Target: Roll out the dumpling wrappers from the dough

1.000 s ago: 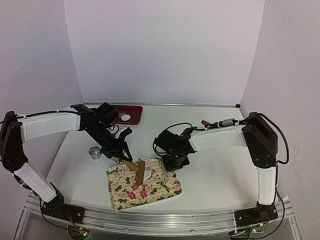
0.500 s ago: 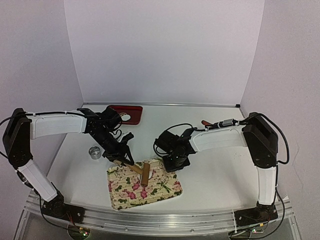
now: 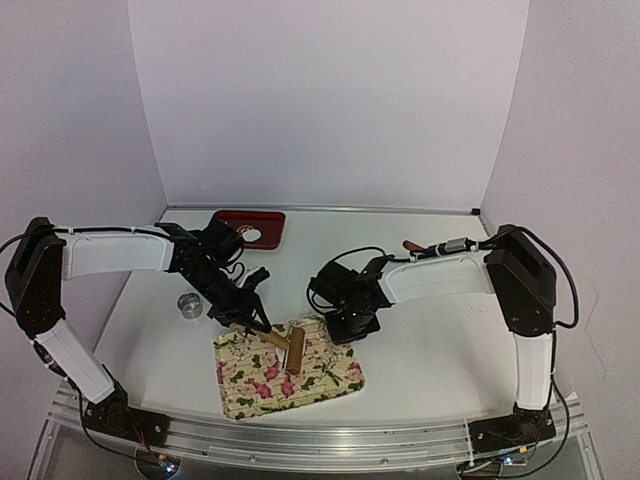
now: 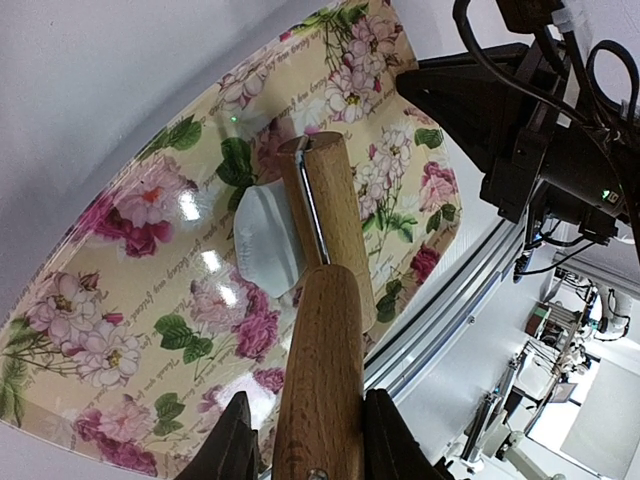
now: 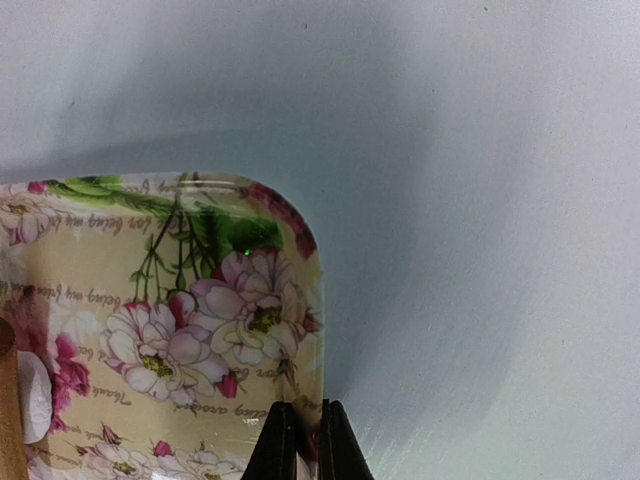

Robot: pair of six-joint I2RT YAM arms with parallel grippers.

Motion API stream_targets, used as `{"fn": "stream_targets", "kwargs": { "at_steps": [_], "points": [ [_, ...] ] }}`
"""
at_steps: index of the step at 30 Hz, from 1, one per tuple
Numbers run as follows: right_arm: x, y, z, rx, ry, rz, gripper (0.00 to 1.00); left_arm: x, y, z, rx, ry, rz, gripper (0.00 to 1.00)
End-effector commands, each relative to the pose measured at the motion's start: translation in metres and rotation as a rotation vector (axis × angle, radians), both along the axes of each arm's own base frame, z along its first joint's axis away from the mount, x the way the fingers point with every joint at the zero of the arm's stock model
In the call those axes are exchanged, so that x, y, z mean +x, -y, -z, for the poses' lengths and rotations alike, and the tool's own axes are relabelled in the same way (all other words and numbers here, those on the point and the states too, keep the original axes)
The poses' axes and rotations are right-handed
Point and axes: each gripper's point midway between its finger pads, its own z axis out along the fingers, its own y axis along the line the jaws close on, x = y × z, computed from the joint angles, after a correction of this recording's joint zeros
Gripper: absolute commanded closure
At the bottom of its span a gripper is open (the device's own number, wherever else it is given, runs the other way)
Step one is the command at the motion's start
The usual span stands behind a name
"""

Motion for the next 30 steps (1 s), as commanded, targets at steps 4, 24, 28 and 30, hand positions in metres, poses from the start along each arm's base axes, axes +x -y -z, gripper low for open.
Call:
{"fn": "stream_targets", "kwargs": {
  "at_steps": [4,24,28,30],
  "points": [
    [0.004,0.018,-0.009,-0.08,0.047,0.015,1.0,-0.008,-0.018,0.035,0.129,-0.045,-0.013,1.0],
    [0.004,0.021,-0.013,-0.077,0.054,0.028,1.0,-0.017,-0.024,0.057,0.143,-0.046,-0.008,1.0],
    [0.004,0.021,-0.012,-0.078,0.052,0.03,1.0,-0.012,-0.014,0.047,0.07,0.001,0.023,1.0],
    [0.004,0.02,-0.012,-0.076,0.049,0.029,1.0,-0.008,-0.009,0.036,0.04,0.029,0.035,1.0]
  ]
}}
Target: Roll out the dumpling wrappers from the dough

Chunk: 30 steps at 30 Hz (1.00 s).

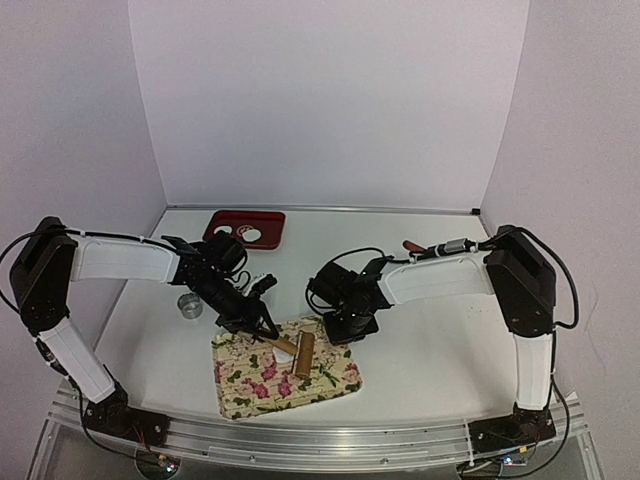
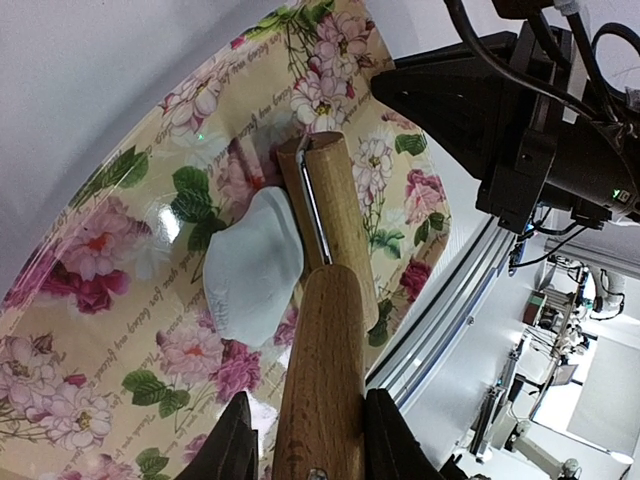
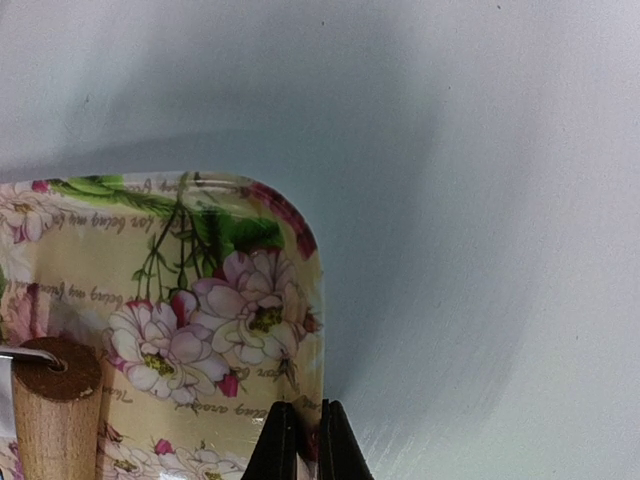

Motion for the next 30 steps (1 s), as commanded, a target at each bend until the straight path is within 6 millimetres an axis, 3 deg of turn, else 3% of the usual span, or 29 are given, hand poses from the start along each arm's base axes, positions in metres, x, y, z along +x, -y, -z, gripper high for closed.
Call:
{"fn": "stream_targets", "kwargs": {
  "at_steps": [1,7,10,19,24,27,30],
  "points": [
    [0.006,0.024,-0.012,-0.093,0.052,0.022,1.0,-0.002,-0.02,0.009,0.103,0.027,-0.007,1.0],
    [0.007,0.024,-0.011,-0.09,0.053,0.036,1.0,0.004,-0.007,-0.06,-0.033,0.108,-0.006,1.0],
    [0.007,0.022,-0.01,-0.086,0.048,0.037,0.95,0.004,-0.011,-0.073,-0.028,0.1,-0.023,1.0],
    [0.002,0.031,-0.007,-0.096,0.04,0.058,0.64,0.012,-0.039,-0.072,0.089,0.073,-0.098,1.0],
    [-0.006,0.038,0.001,-0.1,0.015,0.077,0.49,0.017,-0.042,-0.068,0.122,0.064,-0.11,1.0],
    [-0.01,0.036,0.004,-0.076,0.0,0.077,0.48,0.019,-0.041,-0.062,0.133,0.054,-0.106,1.0],
    [-0.013,0.03,0.005,-0.036,-0.013,0.07,0.55,0.022,-0.037,-0.063,0.114,0.055,-0.101,1.0]
  ]
}}
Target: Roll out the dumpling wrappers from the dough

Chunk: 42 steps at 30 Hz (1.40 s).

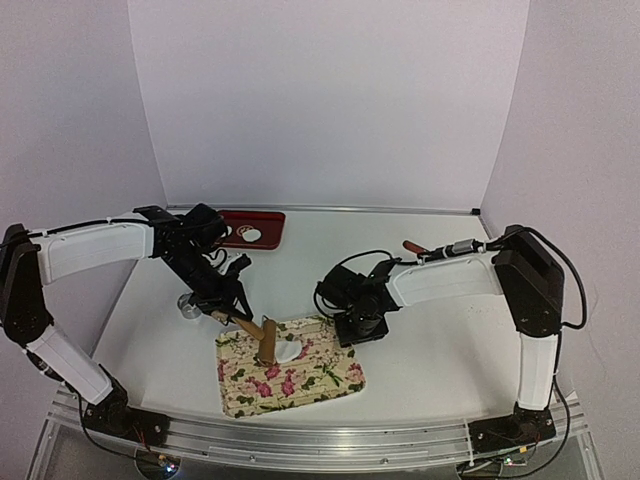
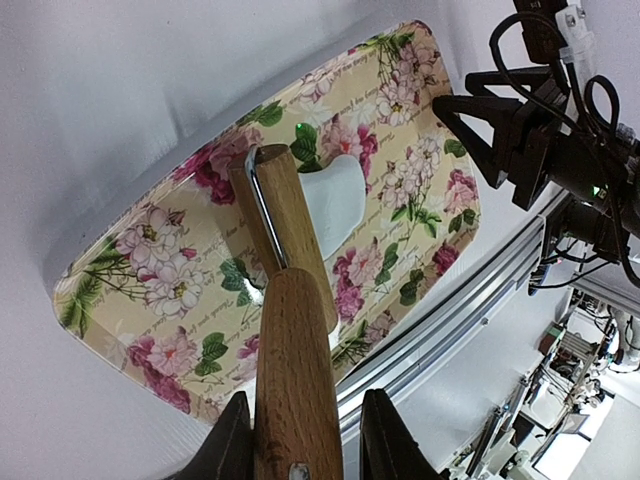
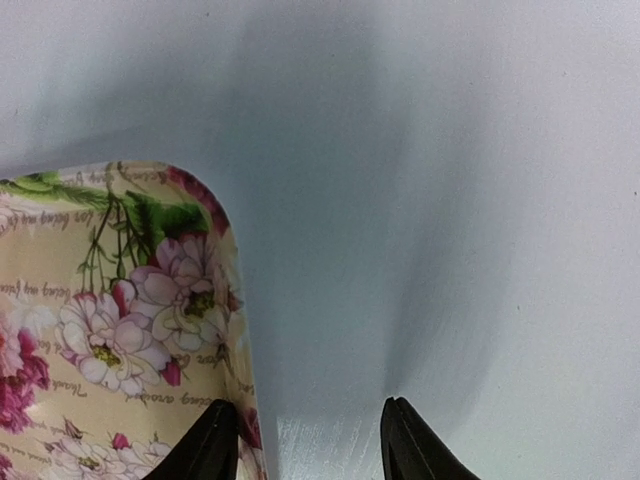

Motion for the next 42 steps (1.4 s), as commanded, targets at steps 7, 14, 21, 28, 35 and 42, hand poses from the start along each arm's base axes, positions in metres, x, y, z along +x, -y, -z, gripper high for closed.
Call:
{"fn": "stream_targets", "kwargs": {
  "at_steps": [7,14,21,28,35,42],
  "points": [
    [-0.013,-0.002,0.009,0.045,-0.062,-0.003,0.67,0.01,0.015,-0.01,-0.058,0.009,0.024,1.0],
    [-0.015,-0.001,0.013,0.042,-0.071,0.004,0.81,0.005,0.017,-0.005,-0.074,-0.013,0.037,1.0],
    [-0.016,0.0,0.015,0.04,-0.077,0.009,0.98,0.003,0.02,0.002,-0.086,-0.034,0.041,1.0],
    [-0.015,-0.001,0.013,0.045,-0.072,0.014,1.0,-0.005,0.007,0.026,-0.011,-0.064,0.036,1.0],
    [-0.014,0.0,0.011,0.046,-0.067,0.019,1.0,-0.017,-0.015,0.056,0.098,-0.096,0.027,1.0],
    [-0.014,0.001,0.01,0.047,-0.065,0.027,1.0,-0.021,-0.028,0.071,0.165,-0.1,0.03,1.0]
  ]
}}
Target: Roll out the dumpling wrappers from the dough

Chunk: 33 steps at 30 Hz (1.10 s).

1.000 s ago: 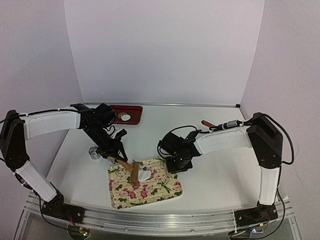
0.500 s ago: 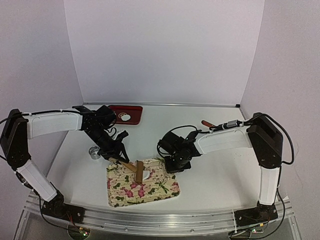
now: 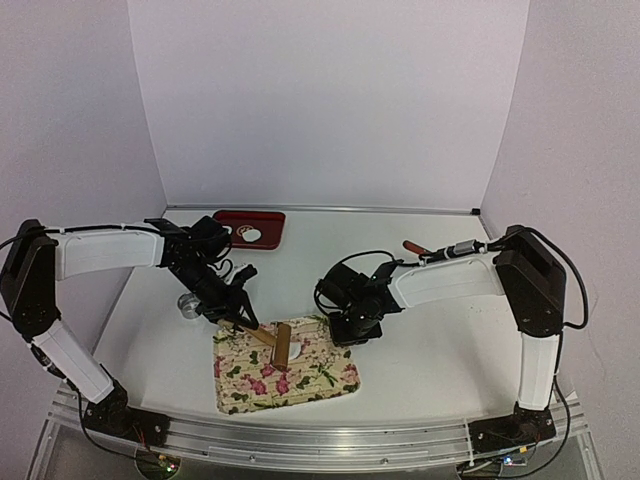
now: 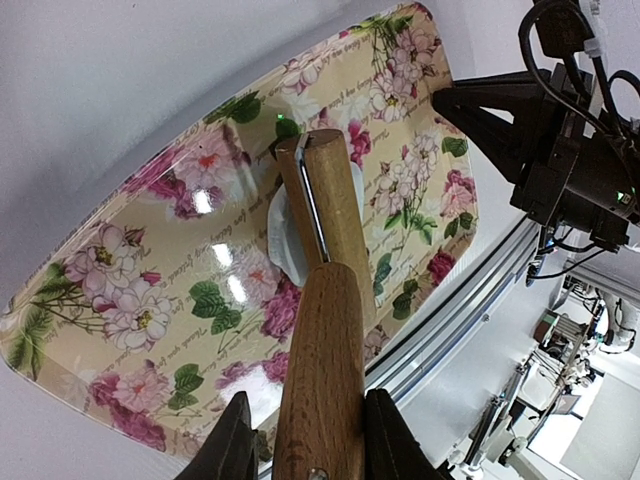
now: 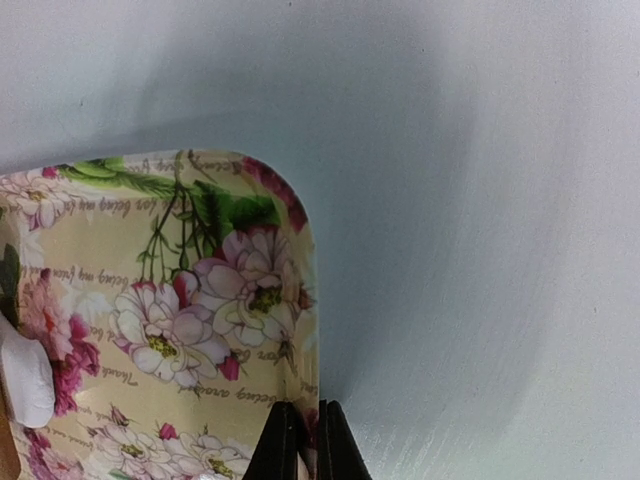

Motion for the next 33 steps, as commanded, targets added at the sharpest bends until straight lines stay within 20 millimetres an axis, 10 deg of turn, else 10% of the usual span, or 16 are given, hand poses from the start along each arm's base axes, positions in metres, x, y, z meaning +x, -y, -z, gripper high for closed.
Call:
{"fn": "stream_targets", "kwargs": {
  "at_steps": [1,11,33],
  "points": [
    [-0.008,0.023,0.009,-0.084,-0.021,0.021,1.0,-0.02,-0.036,0.044,0.206,-0.062,-0.003,1.0],
    [-0.006,0.019,0.011,-0.081,-0.024,0.023,1.0,-0.026,-0.048,0.07,0.28,-0.096,-0.014,1.0],
    [-0.004,0.02,0.002,-0.069,-0.005,0.034,1.0,-0.021,-0.009,0.09,0.192,-0.089,0.003,1.0]
  ]
}}
